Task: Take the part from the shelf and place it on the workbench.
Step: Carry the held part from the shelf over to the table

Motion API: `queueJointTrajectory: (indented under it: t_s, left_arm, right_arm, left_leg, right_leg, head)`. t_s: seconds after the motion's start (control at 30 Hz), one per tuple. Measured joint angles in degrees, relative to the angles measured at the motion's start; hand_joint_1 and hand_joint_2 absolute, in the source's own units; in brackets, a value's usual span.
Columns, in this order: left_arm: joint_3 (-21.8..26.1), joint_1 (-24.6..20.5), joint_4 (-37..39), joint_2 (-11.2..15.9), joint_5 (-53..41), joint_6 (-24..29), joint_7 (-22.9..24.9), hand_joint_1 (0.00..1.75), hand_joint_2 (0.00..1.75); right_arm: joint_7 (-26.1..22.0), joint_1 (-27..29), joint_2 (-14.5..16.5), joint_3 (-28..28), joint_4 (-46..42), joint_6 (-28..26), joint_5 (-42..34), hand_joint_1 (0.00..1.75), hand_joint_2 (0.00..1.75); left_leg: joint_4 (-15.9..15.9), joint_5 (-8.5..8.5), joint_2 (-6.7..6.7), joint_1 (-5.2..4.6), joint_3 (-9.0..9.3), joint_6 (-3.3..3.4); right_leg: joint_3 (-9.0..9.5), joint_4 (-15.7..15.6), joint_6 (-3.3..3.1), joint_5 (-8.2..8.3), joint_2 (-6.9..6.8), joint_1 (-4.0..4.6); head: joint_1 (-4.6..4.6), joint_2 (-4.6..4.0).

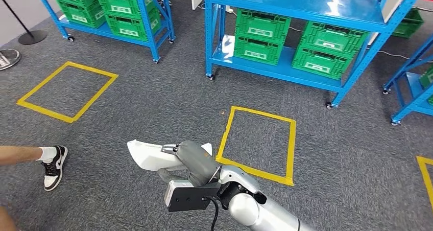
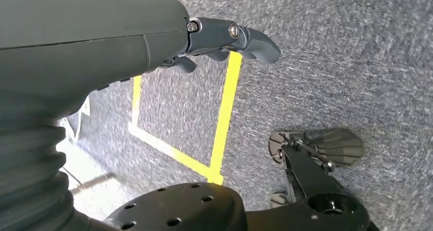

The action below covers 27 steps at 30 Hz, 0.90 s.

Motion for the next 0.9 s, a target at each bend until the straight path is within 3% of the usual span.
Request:
queueJointTrajectory:
  t_s: [0.07,0.13,0.2,0.27,0.33,0.37,0.4,0.47,0.53,0.57,0.63,0.67,0.73,0.77,0.8,0.83,0.87,0.9]
  left_arm:
    - [0.0,0.0,0.0,-0.1,0.0,0.0,0.0,0.0,1.75]
    - [0.0,0.2,0.0,0.0,0.0,0.0,0.0,0.0,1.75]
    - [0.0,0.3,0.0,0.0,0.0,0.0,0.0,0.0,1.75]
    - [0.0,0.1,0.0,0.1,0.0,0.0,0.0,0.0,1.75]
    - [0.0,0.0,0.0,0.1,0.0,0.0,0.0,0.0,1.75]
    - [0.0,0.0,0.0,0.1,0.0,0.0,0.0,0.0,1.75]
    - [0.0,0.1,0.0,0.2,0.0,0.0,0.0,0.0,1.75]
    - [0.0,0.1,0.0,0.3,0.0,0.0,0.0,0.0,1.75]
    - [0.0,0.0,0.0,0.3,0.0,0.0,0.0,0.0,1.75]
    - [0.0,0.0,0.0,0.2,0.0,0.0,-0.1,0.0,1.75]
    - [0.0,0.1,0.0,0.3,0.0,0.0,-0.1,0.0,1.75]
    - [0.0,0.1,-0.1,0.3,0.0,0.0,-0.1,0.0,1.75]
    - [0.0,0.1,-0.1,0.4,0.0,0.0,0.0,0.0,1.75]
    - [0.0,0.0,-0.1,0.3,0.0,0.0,0.0,0.0,1.75]
    - [0.0,-0.1,-0.1,0.3,0.0,0.0,0.0,0.0,1.75]
    - [0.0,-0.1,-0.1,0.3,0.0,0.0,0.0,0.0,1.75]
    - [0.0,0.0,-0.1,0.4,0.0,0.0,0.0,0.0,1.75]
    - [0.0,0.0,-0.1,0.4,0.0,0.0,0.1,0.0,1.75]
  right_arm:
    - [0.0,0.0,0.0,0.0,0.0,0.0,0.0,1.57,1.75]
    - [0.0,-0.1,0.1,0.0,0.0,0.0,0.0,1.57,1.75]
    - [0.0,-0.2,0.2,-0.1,0.0,0.0,0.0,1.57,1.75]
    - [-0.1,-0.3,0.2,-0.1,0.0,0.0,0.1,1.57,1.75]
    - [-0.1,-0.2,0.2,-0.1,0.0,0.1,0.1,1.57,1.75]
    - [-0.1,-0.2,0.2,-0.1,0.0,0.1,0.1,1.57,1.75]
    - [-0.1,-0.2,0.2,-0.1,0.0,0.1,0.0,1.57,1.75]
    - [-0.2,-0.2,0.2,-0.1,0.0,0.1,0.0,1.57,1.75]
    - [-0.3,-0.2,0.2,-0.1,0.0,0.2,-0.1,1.57,1.75]
    - [-0.4,-0.3,0.1,-0.1,0.0,0.2,-0.2,1.57,1.75]
    - [-0.5,-0.3,0.1,-0.1,0.0,0.2,-0.3,1.57,1.75]
    - [-0.5,-0.4,0.1,-0.1,0.0,0.2,-0.3,1.57,1.75]
    - [-0.5,-0.5,0.1,-0.1,0.0,0.2,-0.4,1.57,1.75]
    - [-0.5,-0.5,0.1,-0.1,0.0,0.2,-0.4,1.57,1.75]
    - [-0.4,-0.5,0.0,-0.1,0.0,0.2,-0.4,1.57,1.75]
    - [-0.4,-0.4,0.0,-0.1,0.0,0.2,-0.4,1.57,1.75]
    - [-0.3,-0.4,0.0,-0.1,0.0,0.3,-0.4,1.57,1.75]
    - [-0.3,-0.4,0.0,-0.1,-0.1,0.3,-0.4,1.57,1.75]
  left_leg:
    - [-0.1,0.34,-1.25,0.12,-0.38,-0.73]
    - [-0.4,0.76,-2.19,0.27,-0.75,-1.59]
    - [0.9,-0.12,0.01,0.1,-1.6,-2.23]
    - [6.6,-3.42,3.92,0.01,-4.24,-2.81]
    - [13.5,-6.43,5.48,0.3,-7.34,-3.39]
    - [14.8,-6.61,5.73,0.48,-7.84,-3.61]
    - [13.9,-5.73,5.99,0.64,-7.16,-3.79]
    - [6.7,-2.66,7.8,0.79,-3.11,-3.94]
    - [0.9,-0.94,9.89,0.61,0.08,-3.37]
    - [0.1,-0.91,10.28,0.47,0.45,-2.89]
    - [0.3,-0.7,9.07,0.36,0.23,-1.98]
    - [0.2,-0.57,8.41,0.44,0.15,-1.61]
    - [0.0,-0.25,6.98,0.65,0.06,-0.86]
    - [0.0,-0.14,6.27,0.67,-0.06,-0.58]
    - [0.0,-0.07,5.5,0.61,-0.2,-0.37]
    - [0.0,0.0,4.65,0.53,-0.32,-0.23]
    - [0.0,0.08,3.76,0.43,-0.41,-0.19]
    - [0.0,0.16,2.84,0.35,-0.45,-0.2]
  right_leg:
    - [1.19,-3.1,-0.3,0.62,1.24,0.1]
    - [1.34,-3.6,-0.7,1.07,0.02,0.1]
    - [1.82,-4.4,-1.4,1.64,-1.41,-0.16]
    - [2.07,-4.8,-1.88,1.85,-3.13,-0.2]
    - [1.98,-4.6,-2.04,1.72,-5.0,-0.16]
    - [1.93,-4.5,-2.01,1.61,-5.87,-0.18]
    - [1.92,-4.4,-1.9,1.49,-6.69,-0.21]
    - [1.97,-4.0,-1.42,1.08,-8.18,-0.29]
    - [2.03,-3.5,-0.69,0.57,-9.31,-0.05]
    - [2.1,-3.4,-0.35,0.44,-9.78,0.11]
    - [2.36,-3.5,0.25,0.34,-10.68,0.17]
    - [2.42,-3.3,0.59,0.03,-10.19,0.03]
    - [1.19,-0.1,1.12,-2.26,-7.09,-0.33]
    - [-0.36,3.3,1.22,-4.11,-5.11,-0.42]
    - [-2.38,7.4,1.2,-6.0,-3.96,-0.42]
    - [-4.27,11.0,1.13,-7.23,-3.48,-0.35]
    - [-5.46,13.0,0.99,-7.44,-3.29,-0.28]
    - [-5.56,12.8,0.77,-6.47,-3.15,-0.21]
  head:
    - [0.02,0.0]
    - [0.08,0.0]
    - [-0.17,0.0]
    - [-0.55,0.0]
    - [-0.69,0.0]
    - [-0.69,0.0]
    - [-0.7,0.0]
    - [-0.69,0.0]
    - [-0.63,0.0]
    - [-0.57,0.0]
    - [-0.44,0.0]
    - [-0.38,0.0]
    - [-0.27,0.0]
    - [-0.2,0.0]
    - [-0.15,0.0]
    - [-0.12,0.0]
    - [-0.1,0.0]
    - [-0.1,0.0]
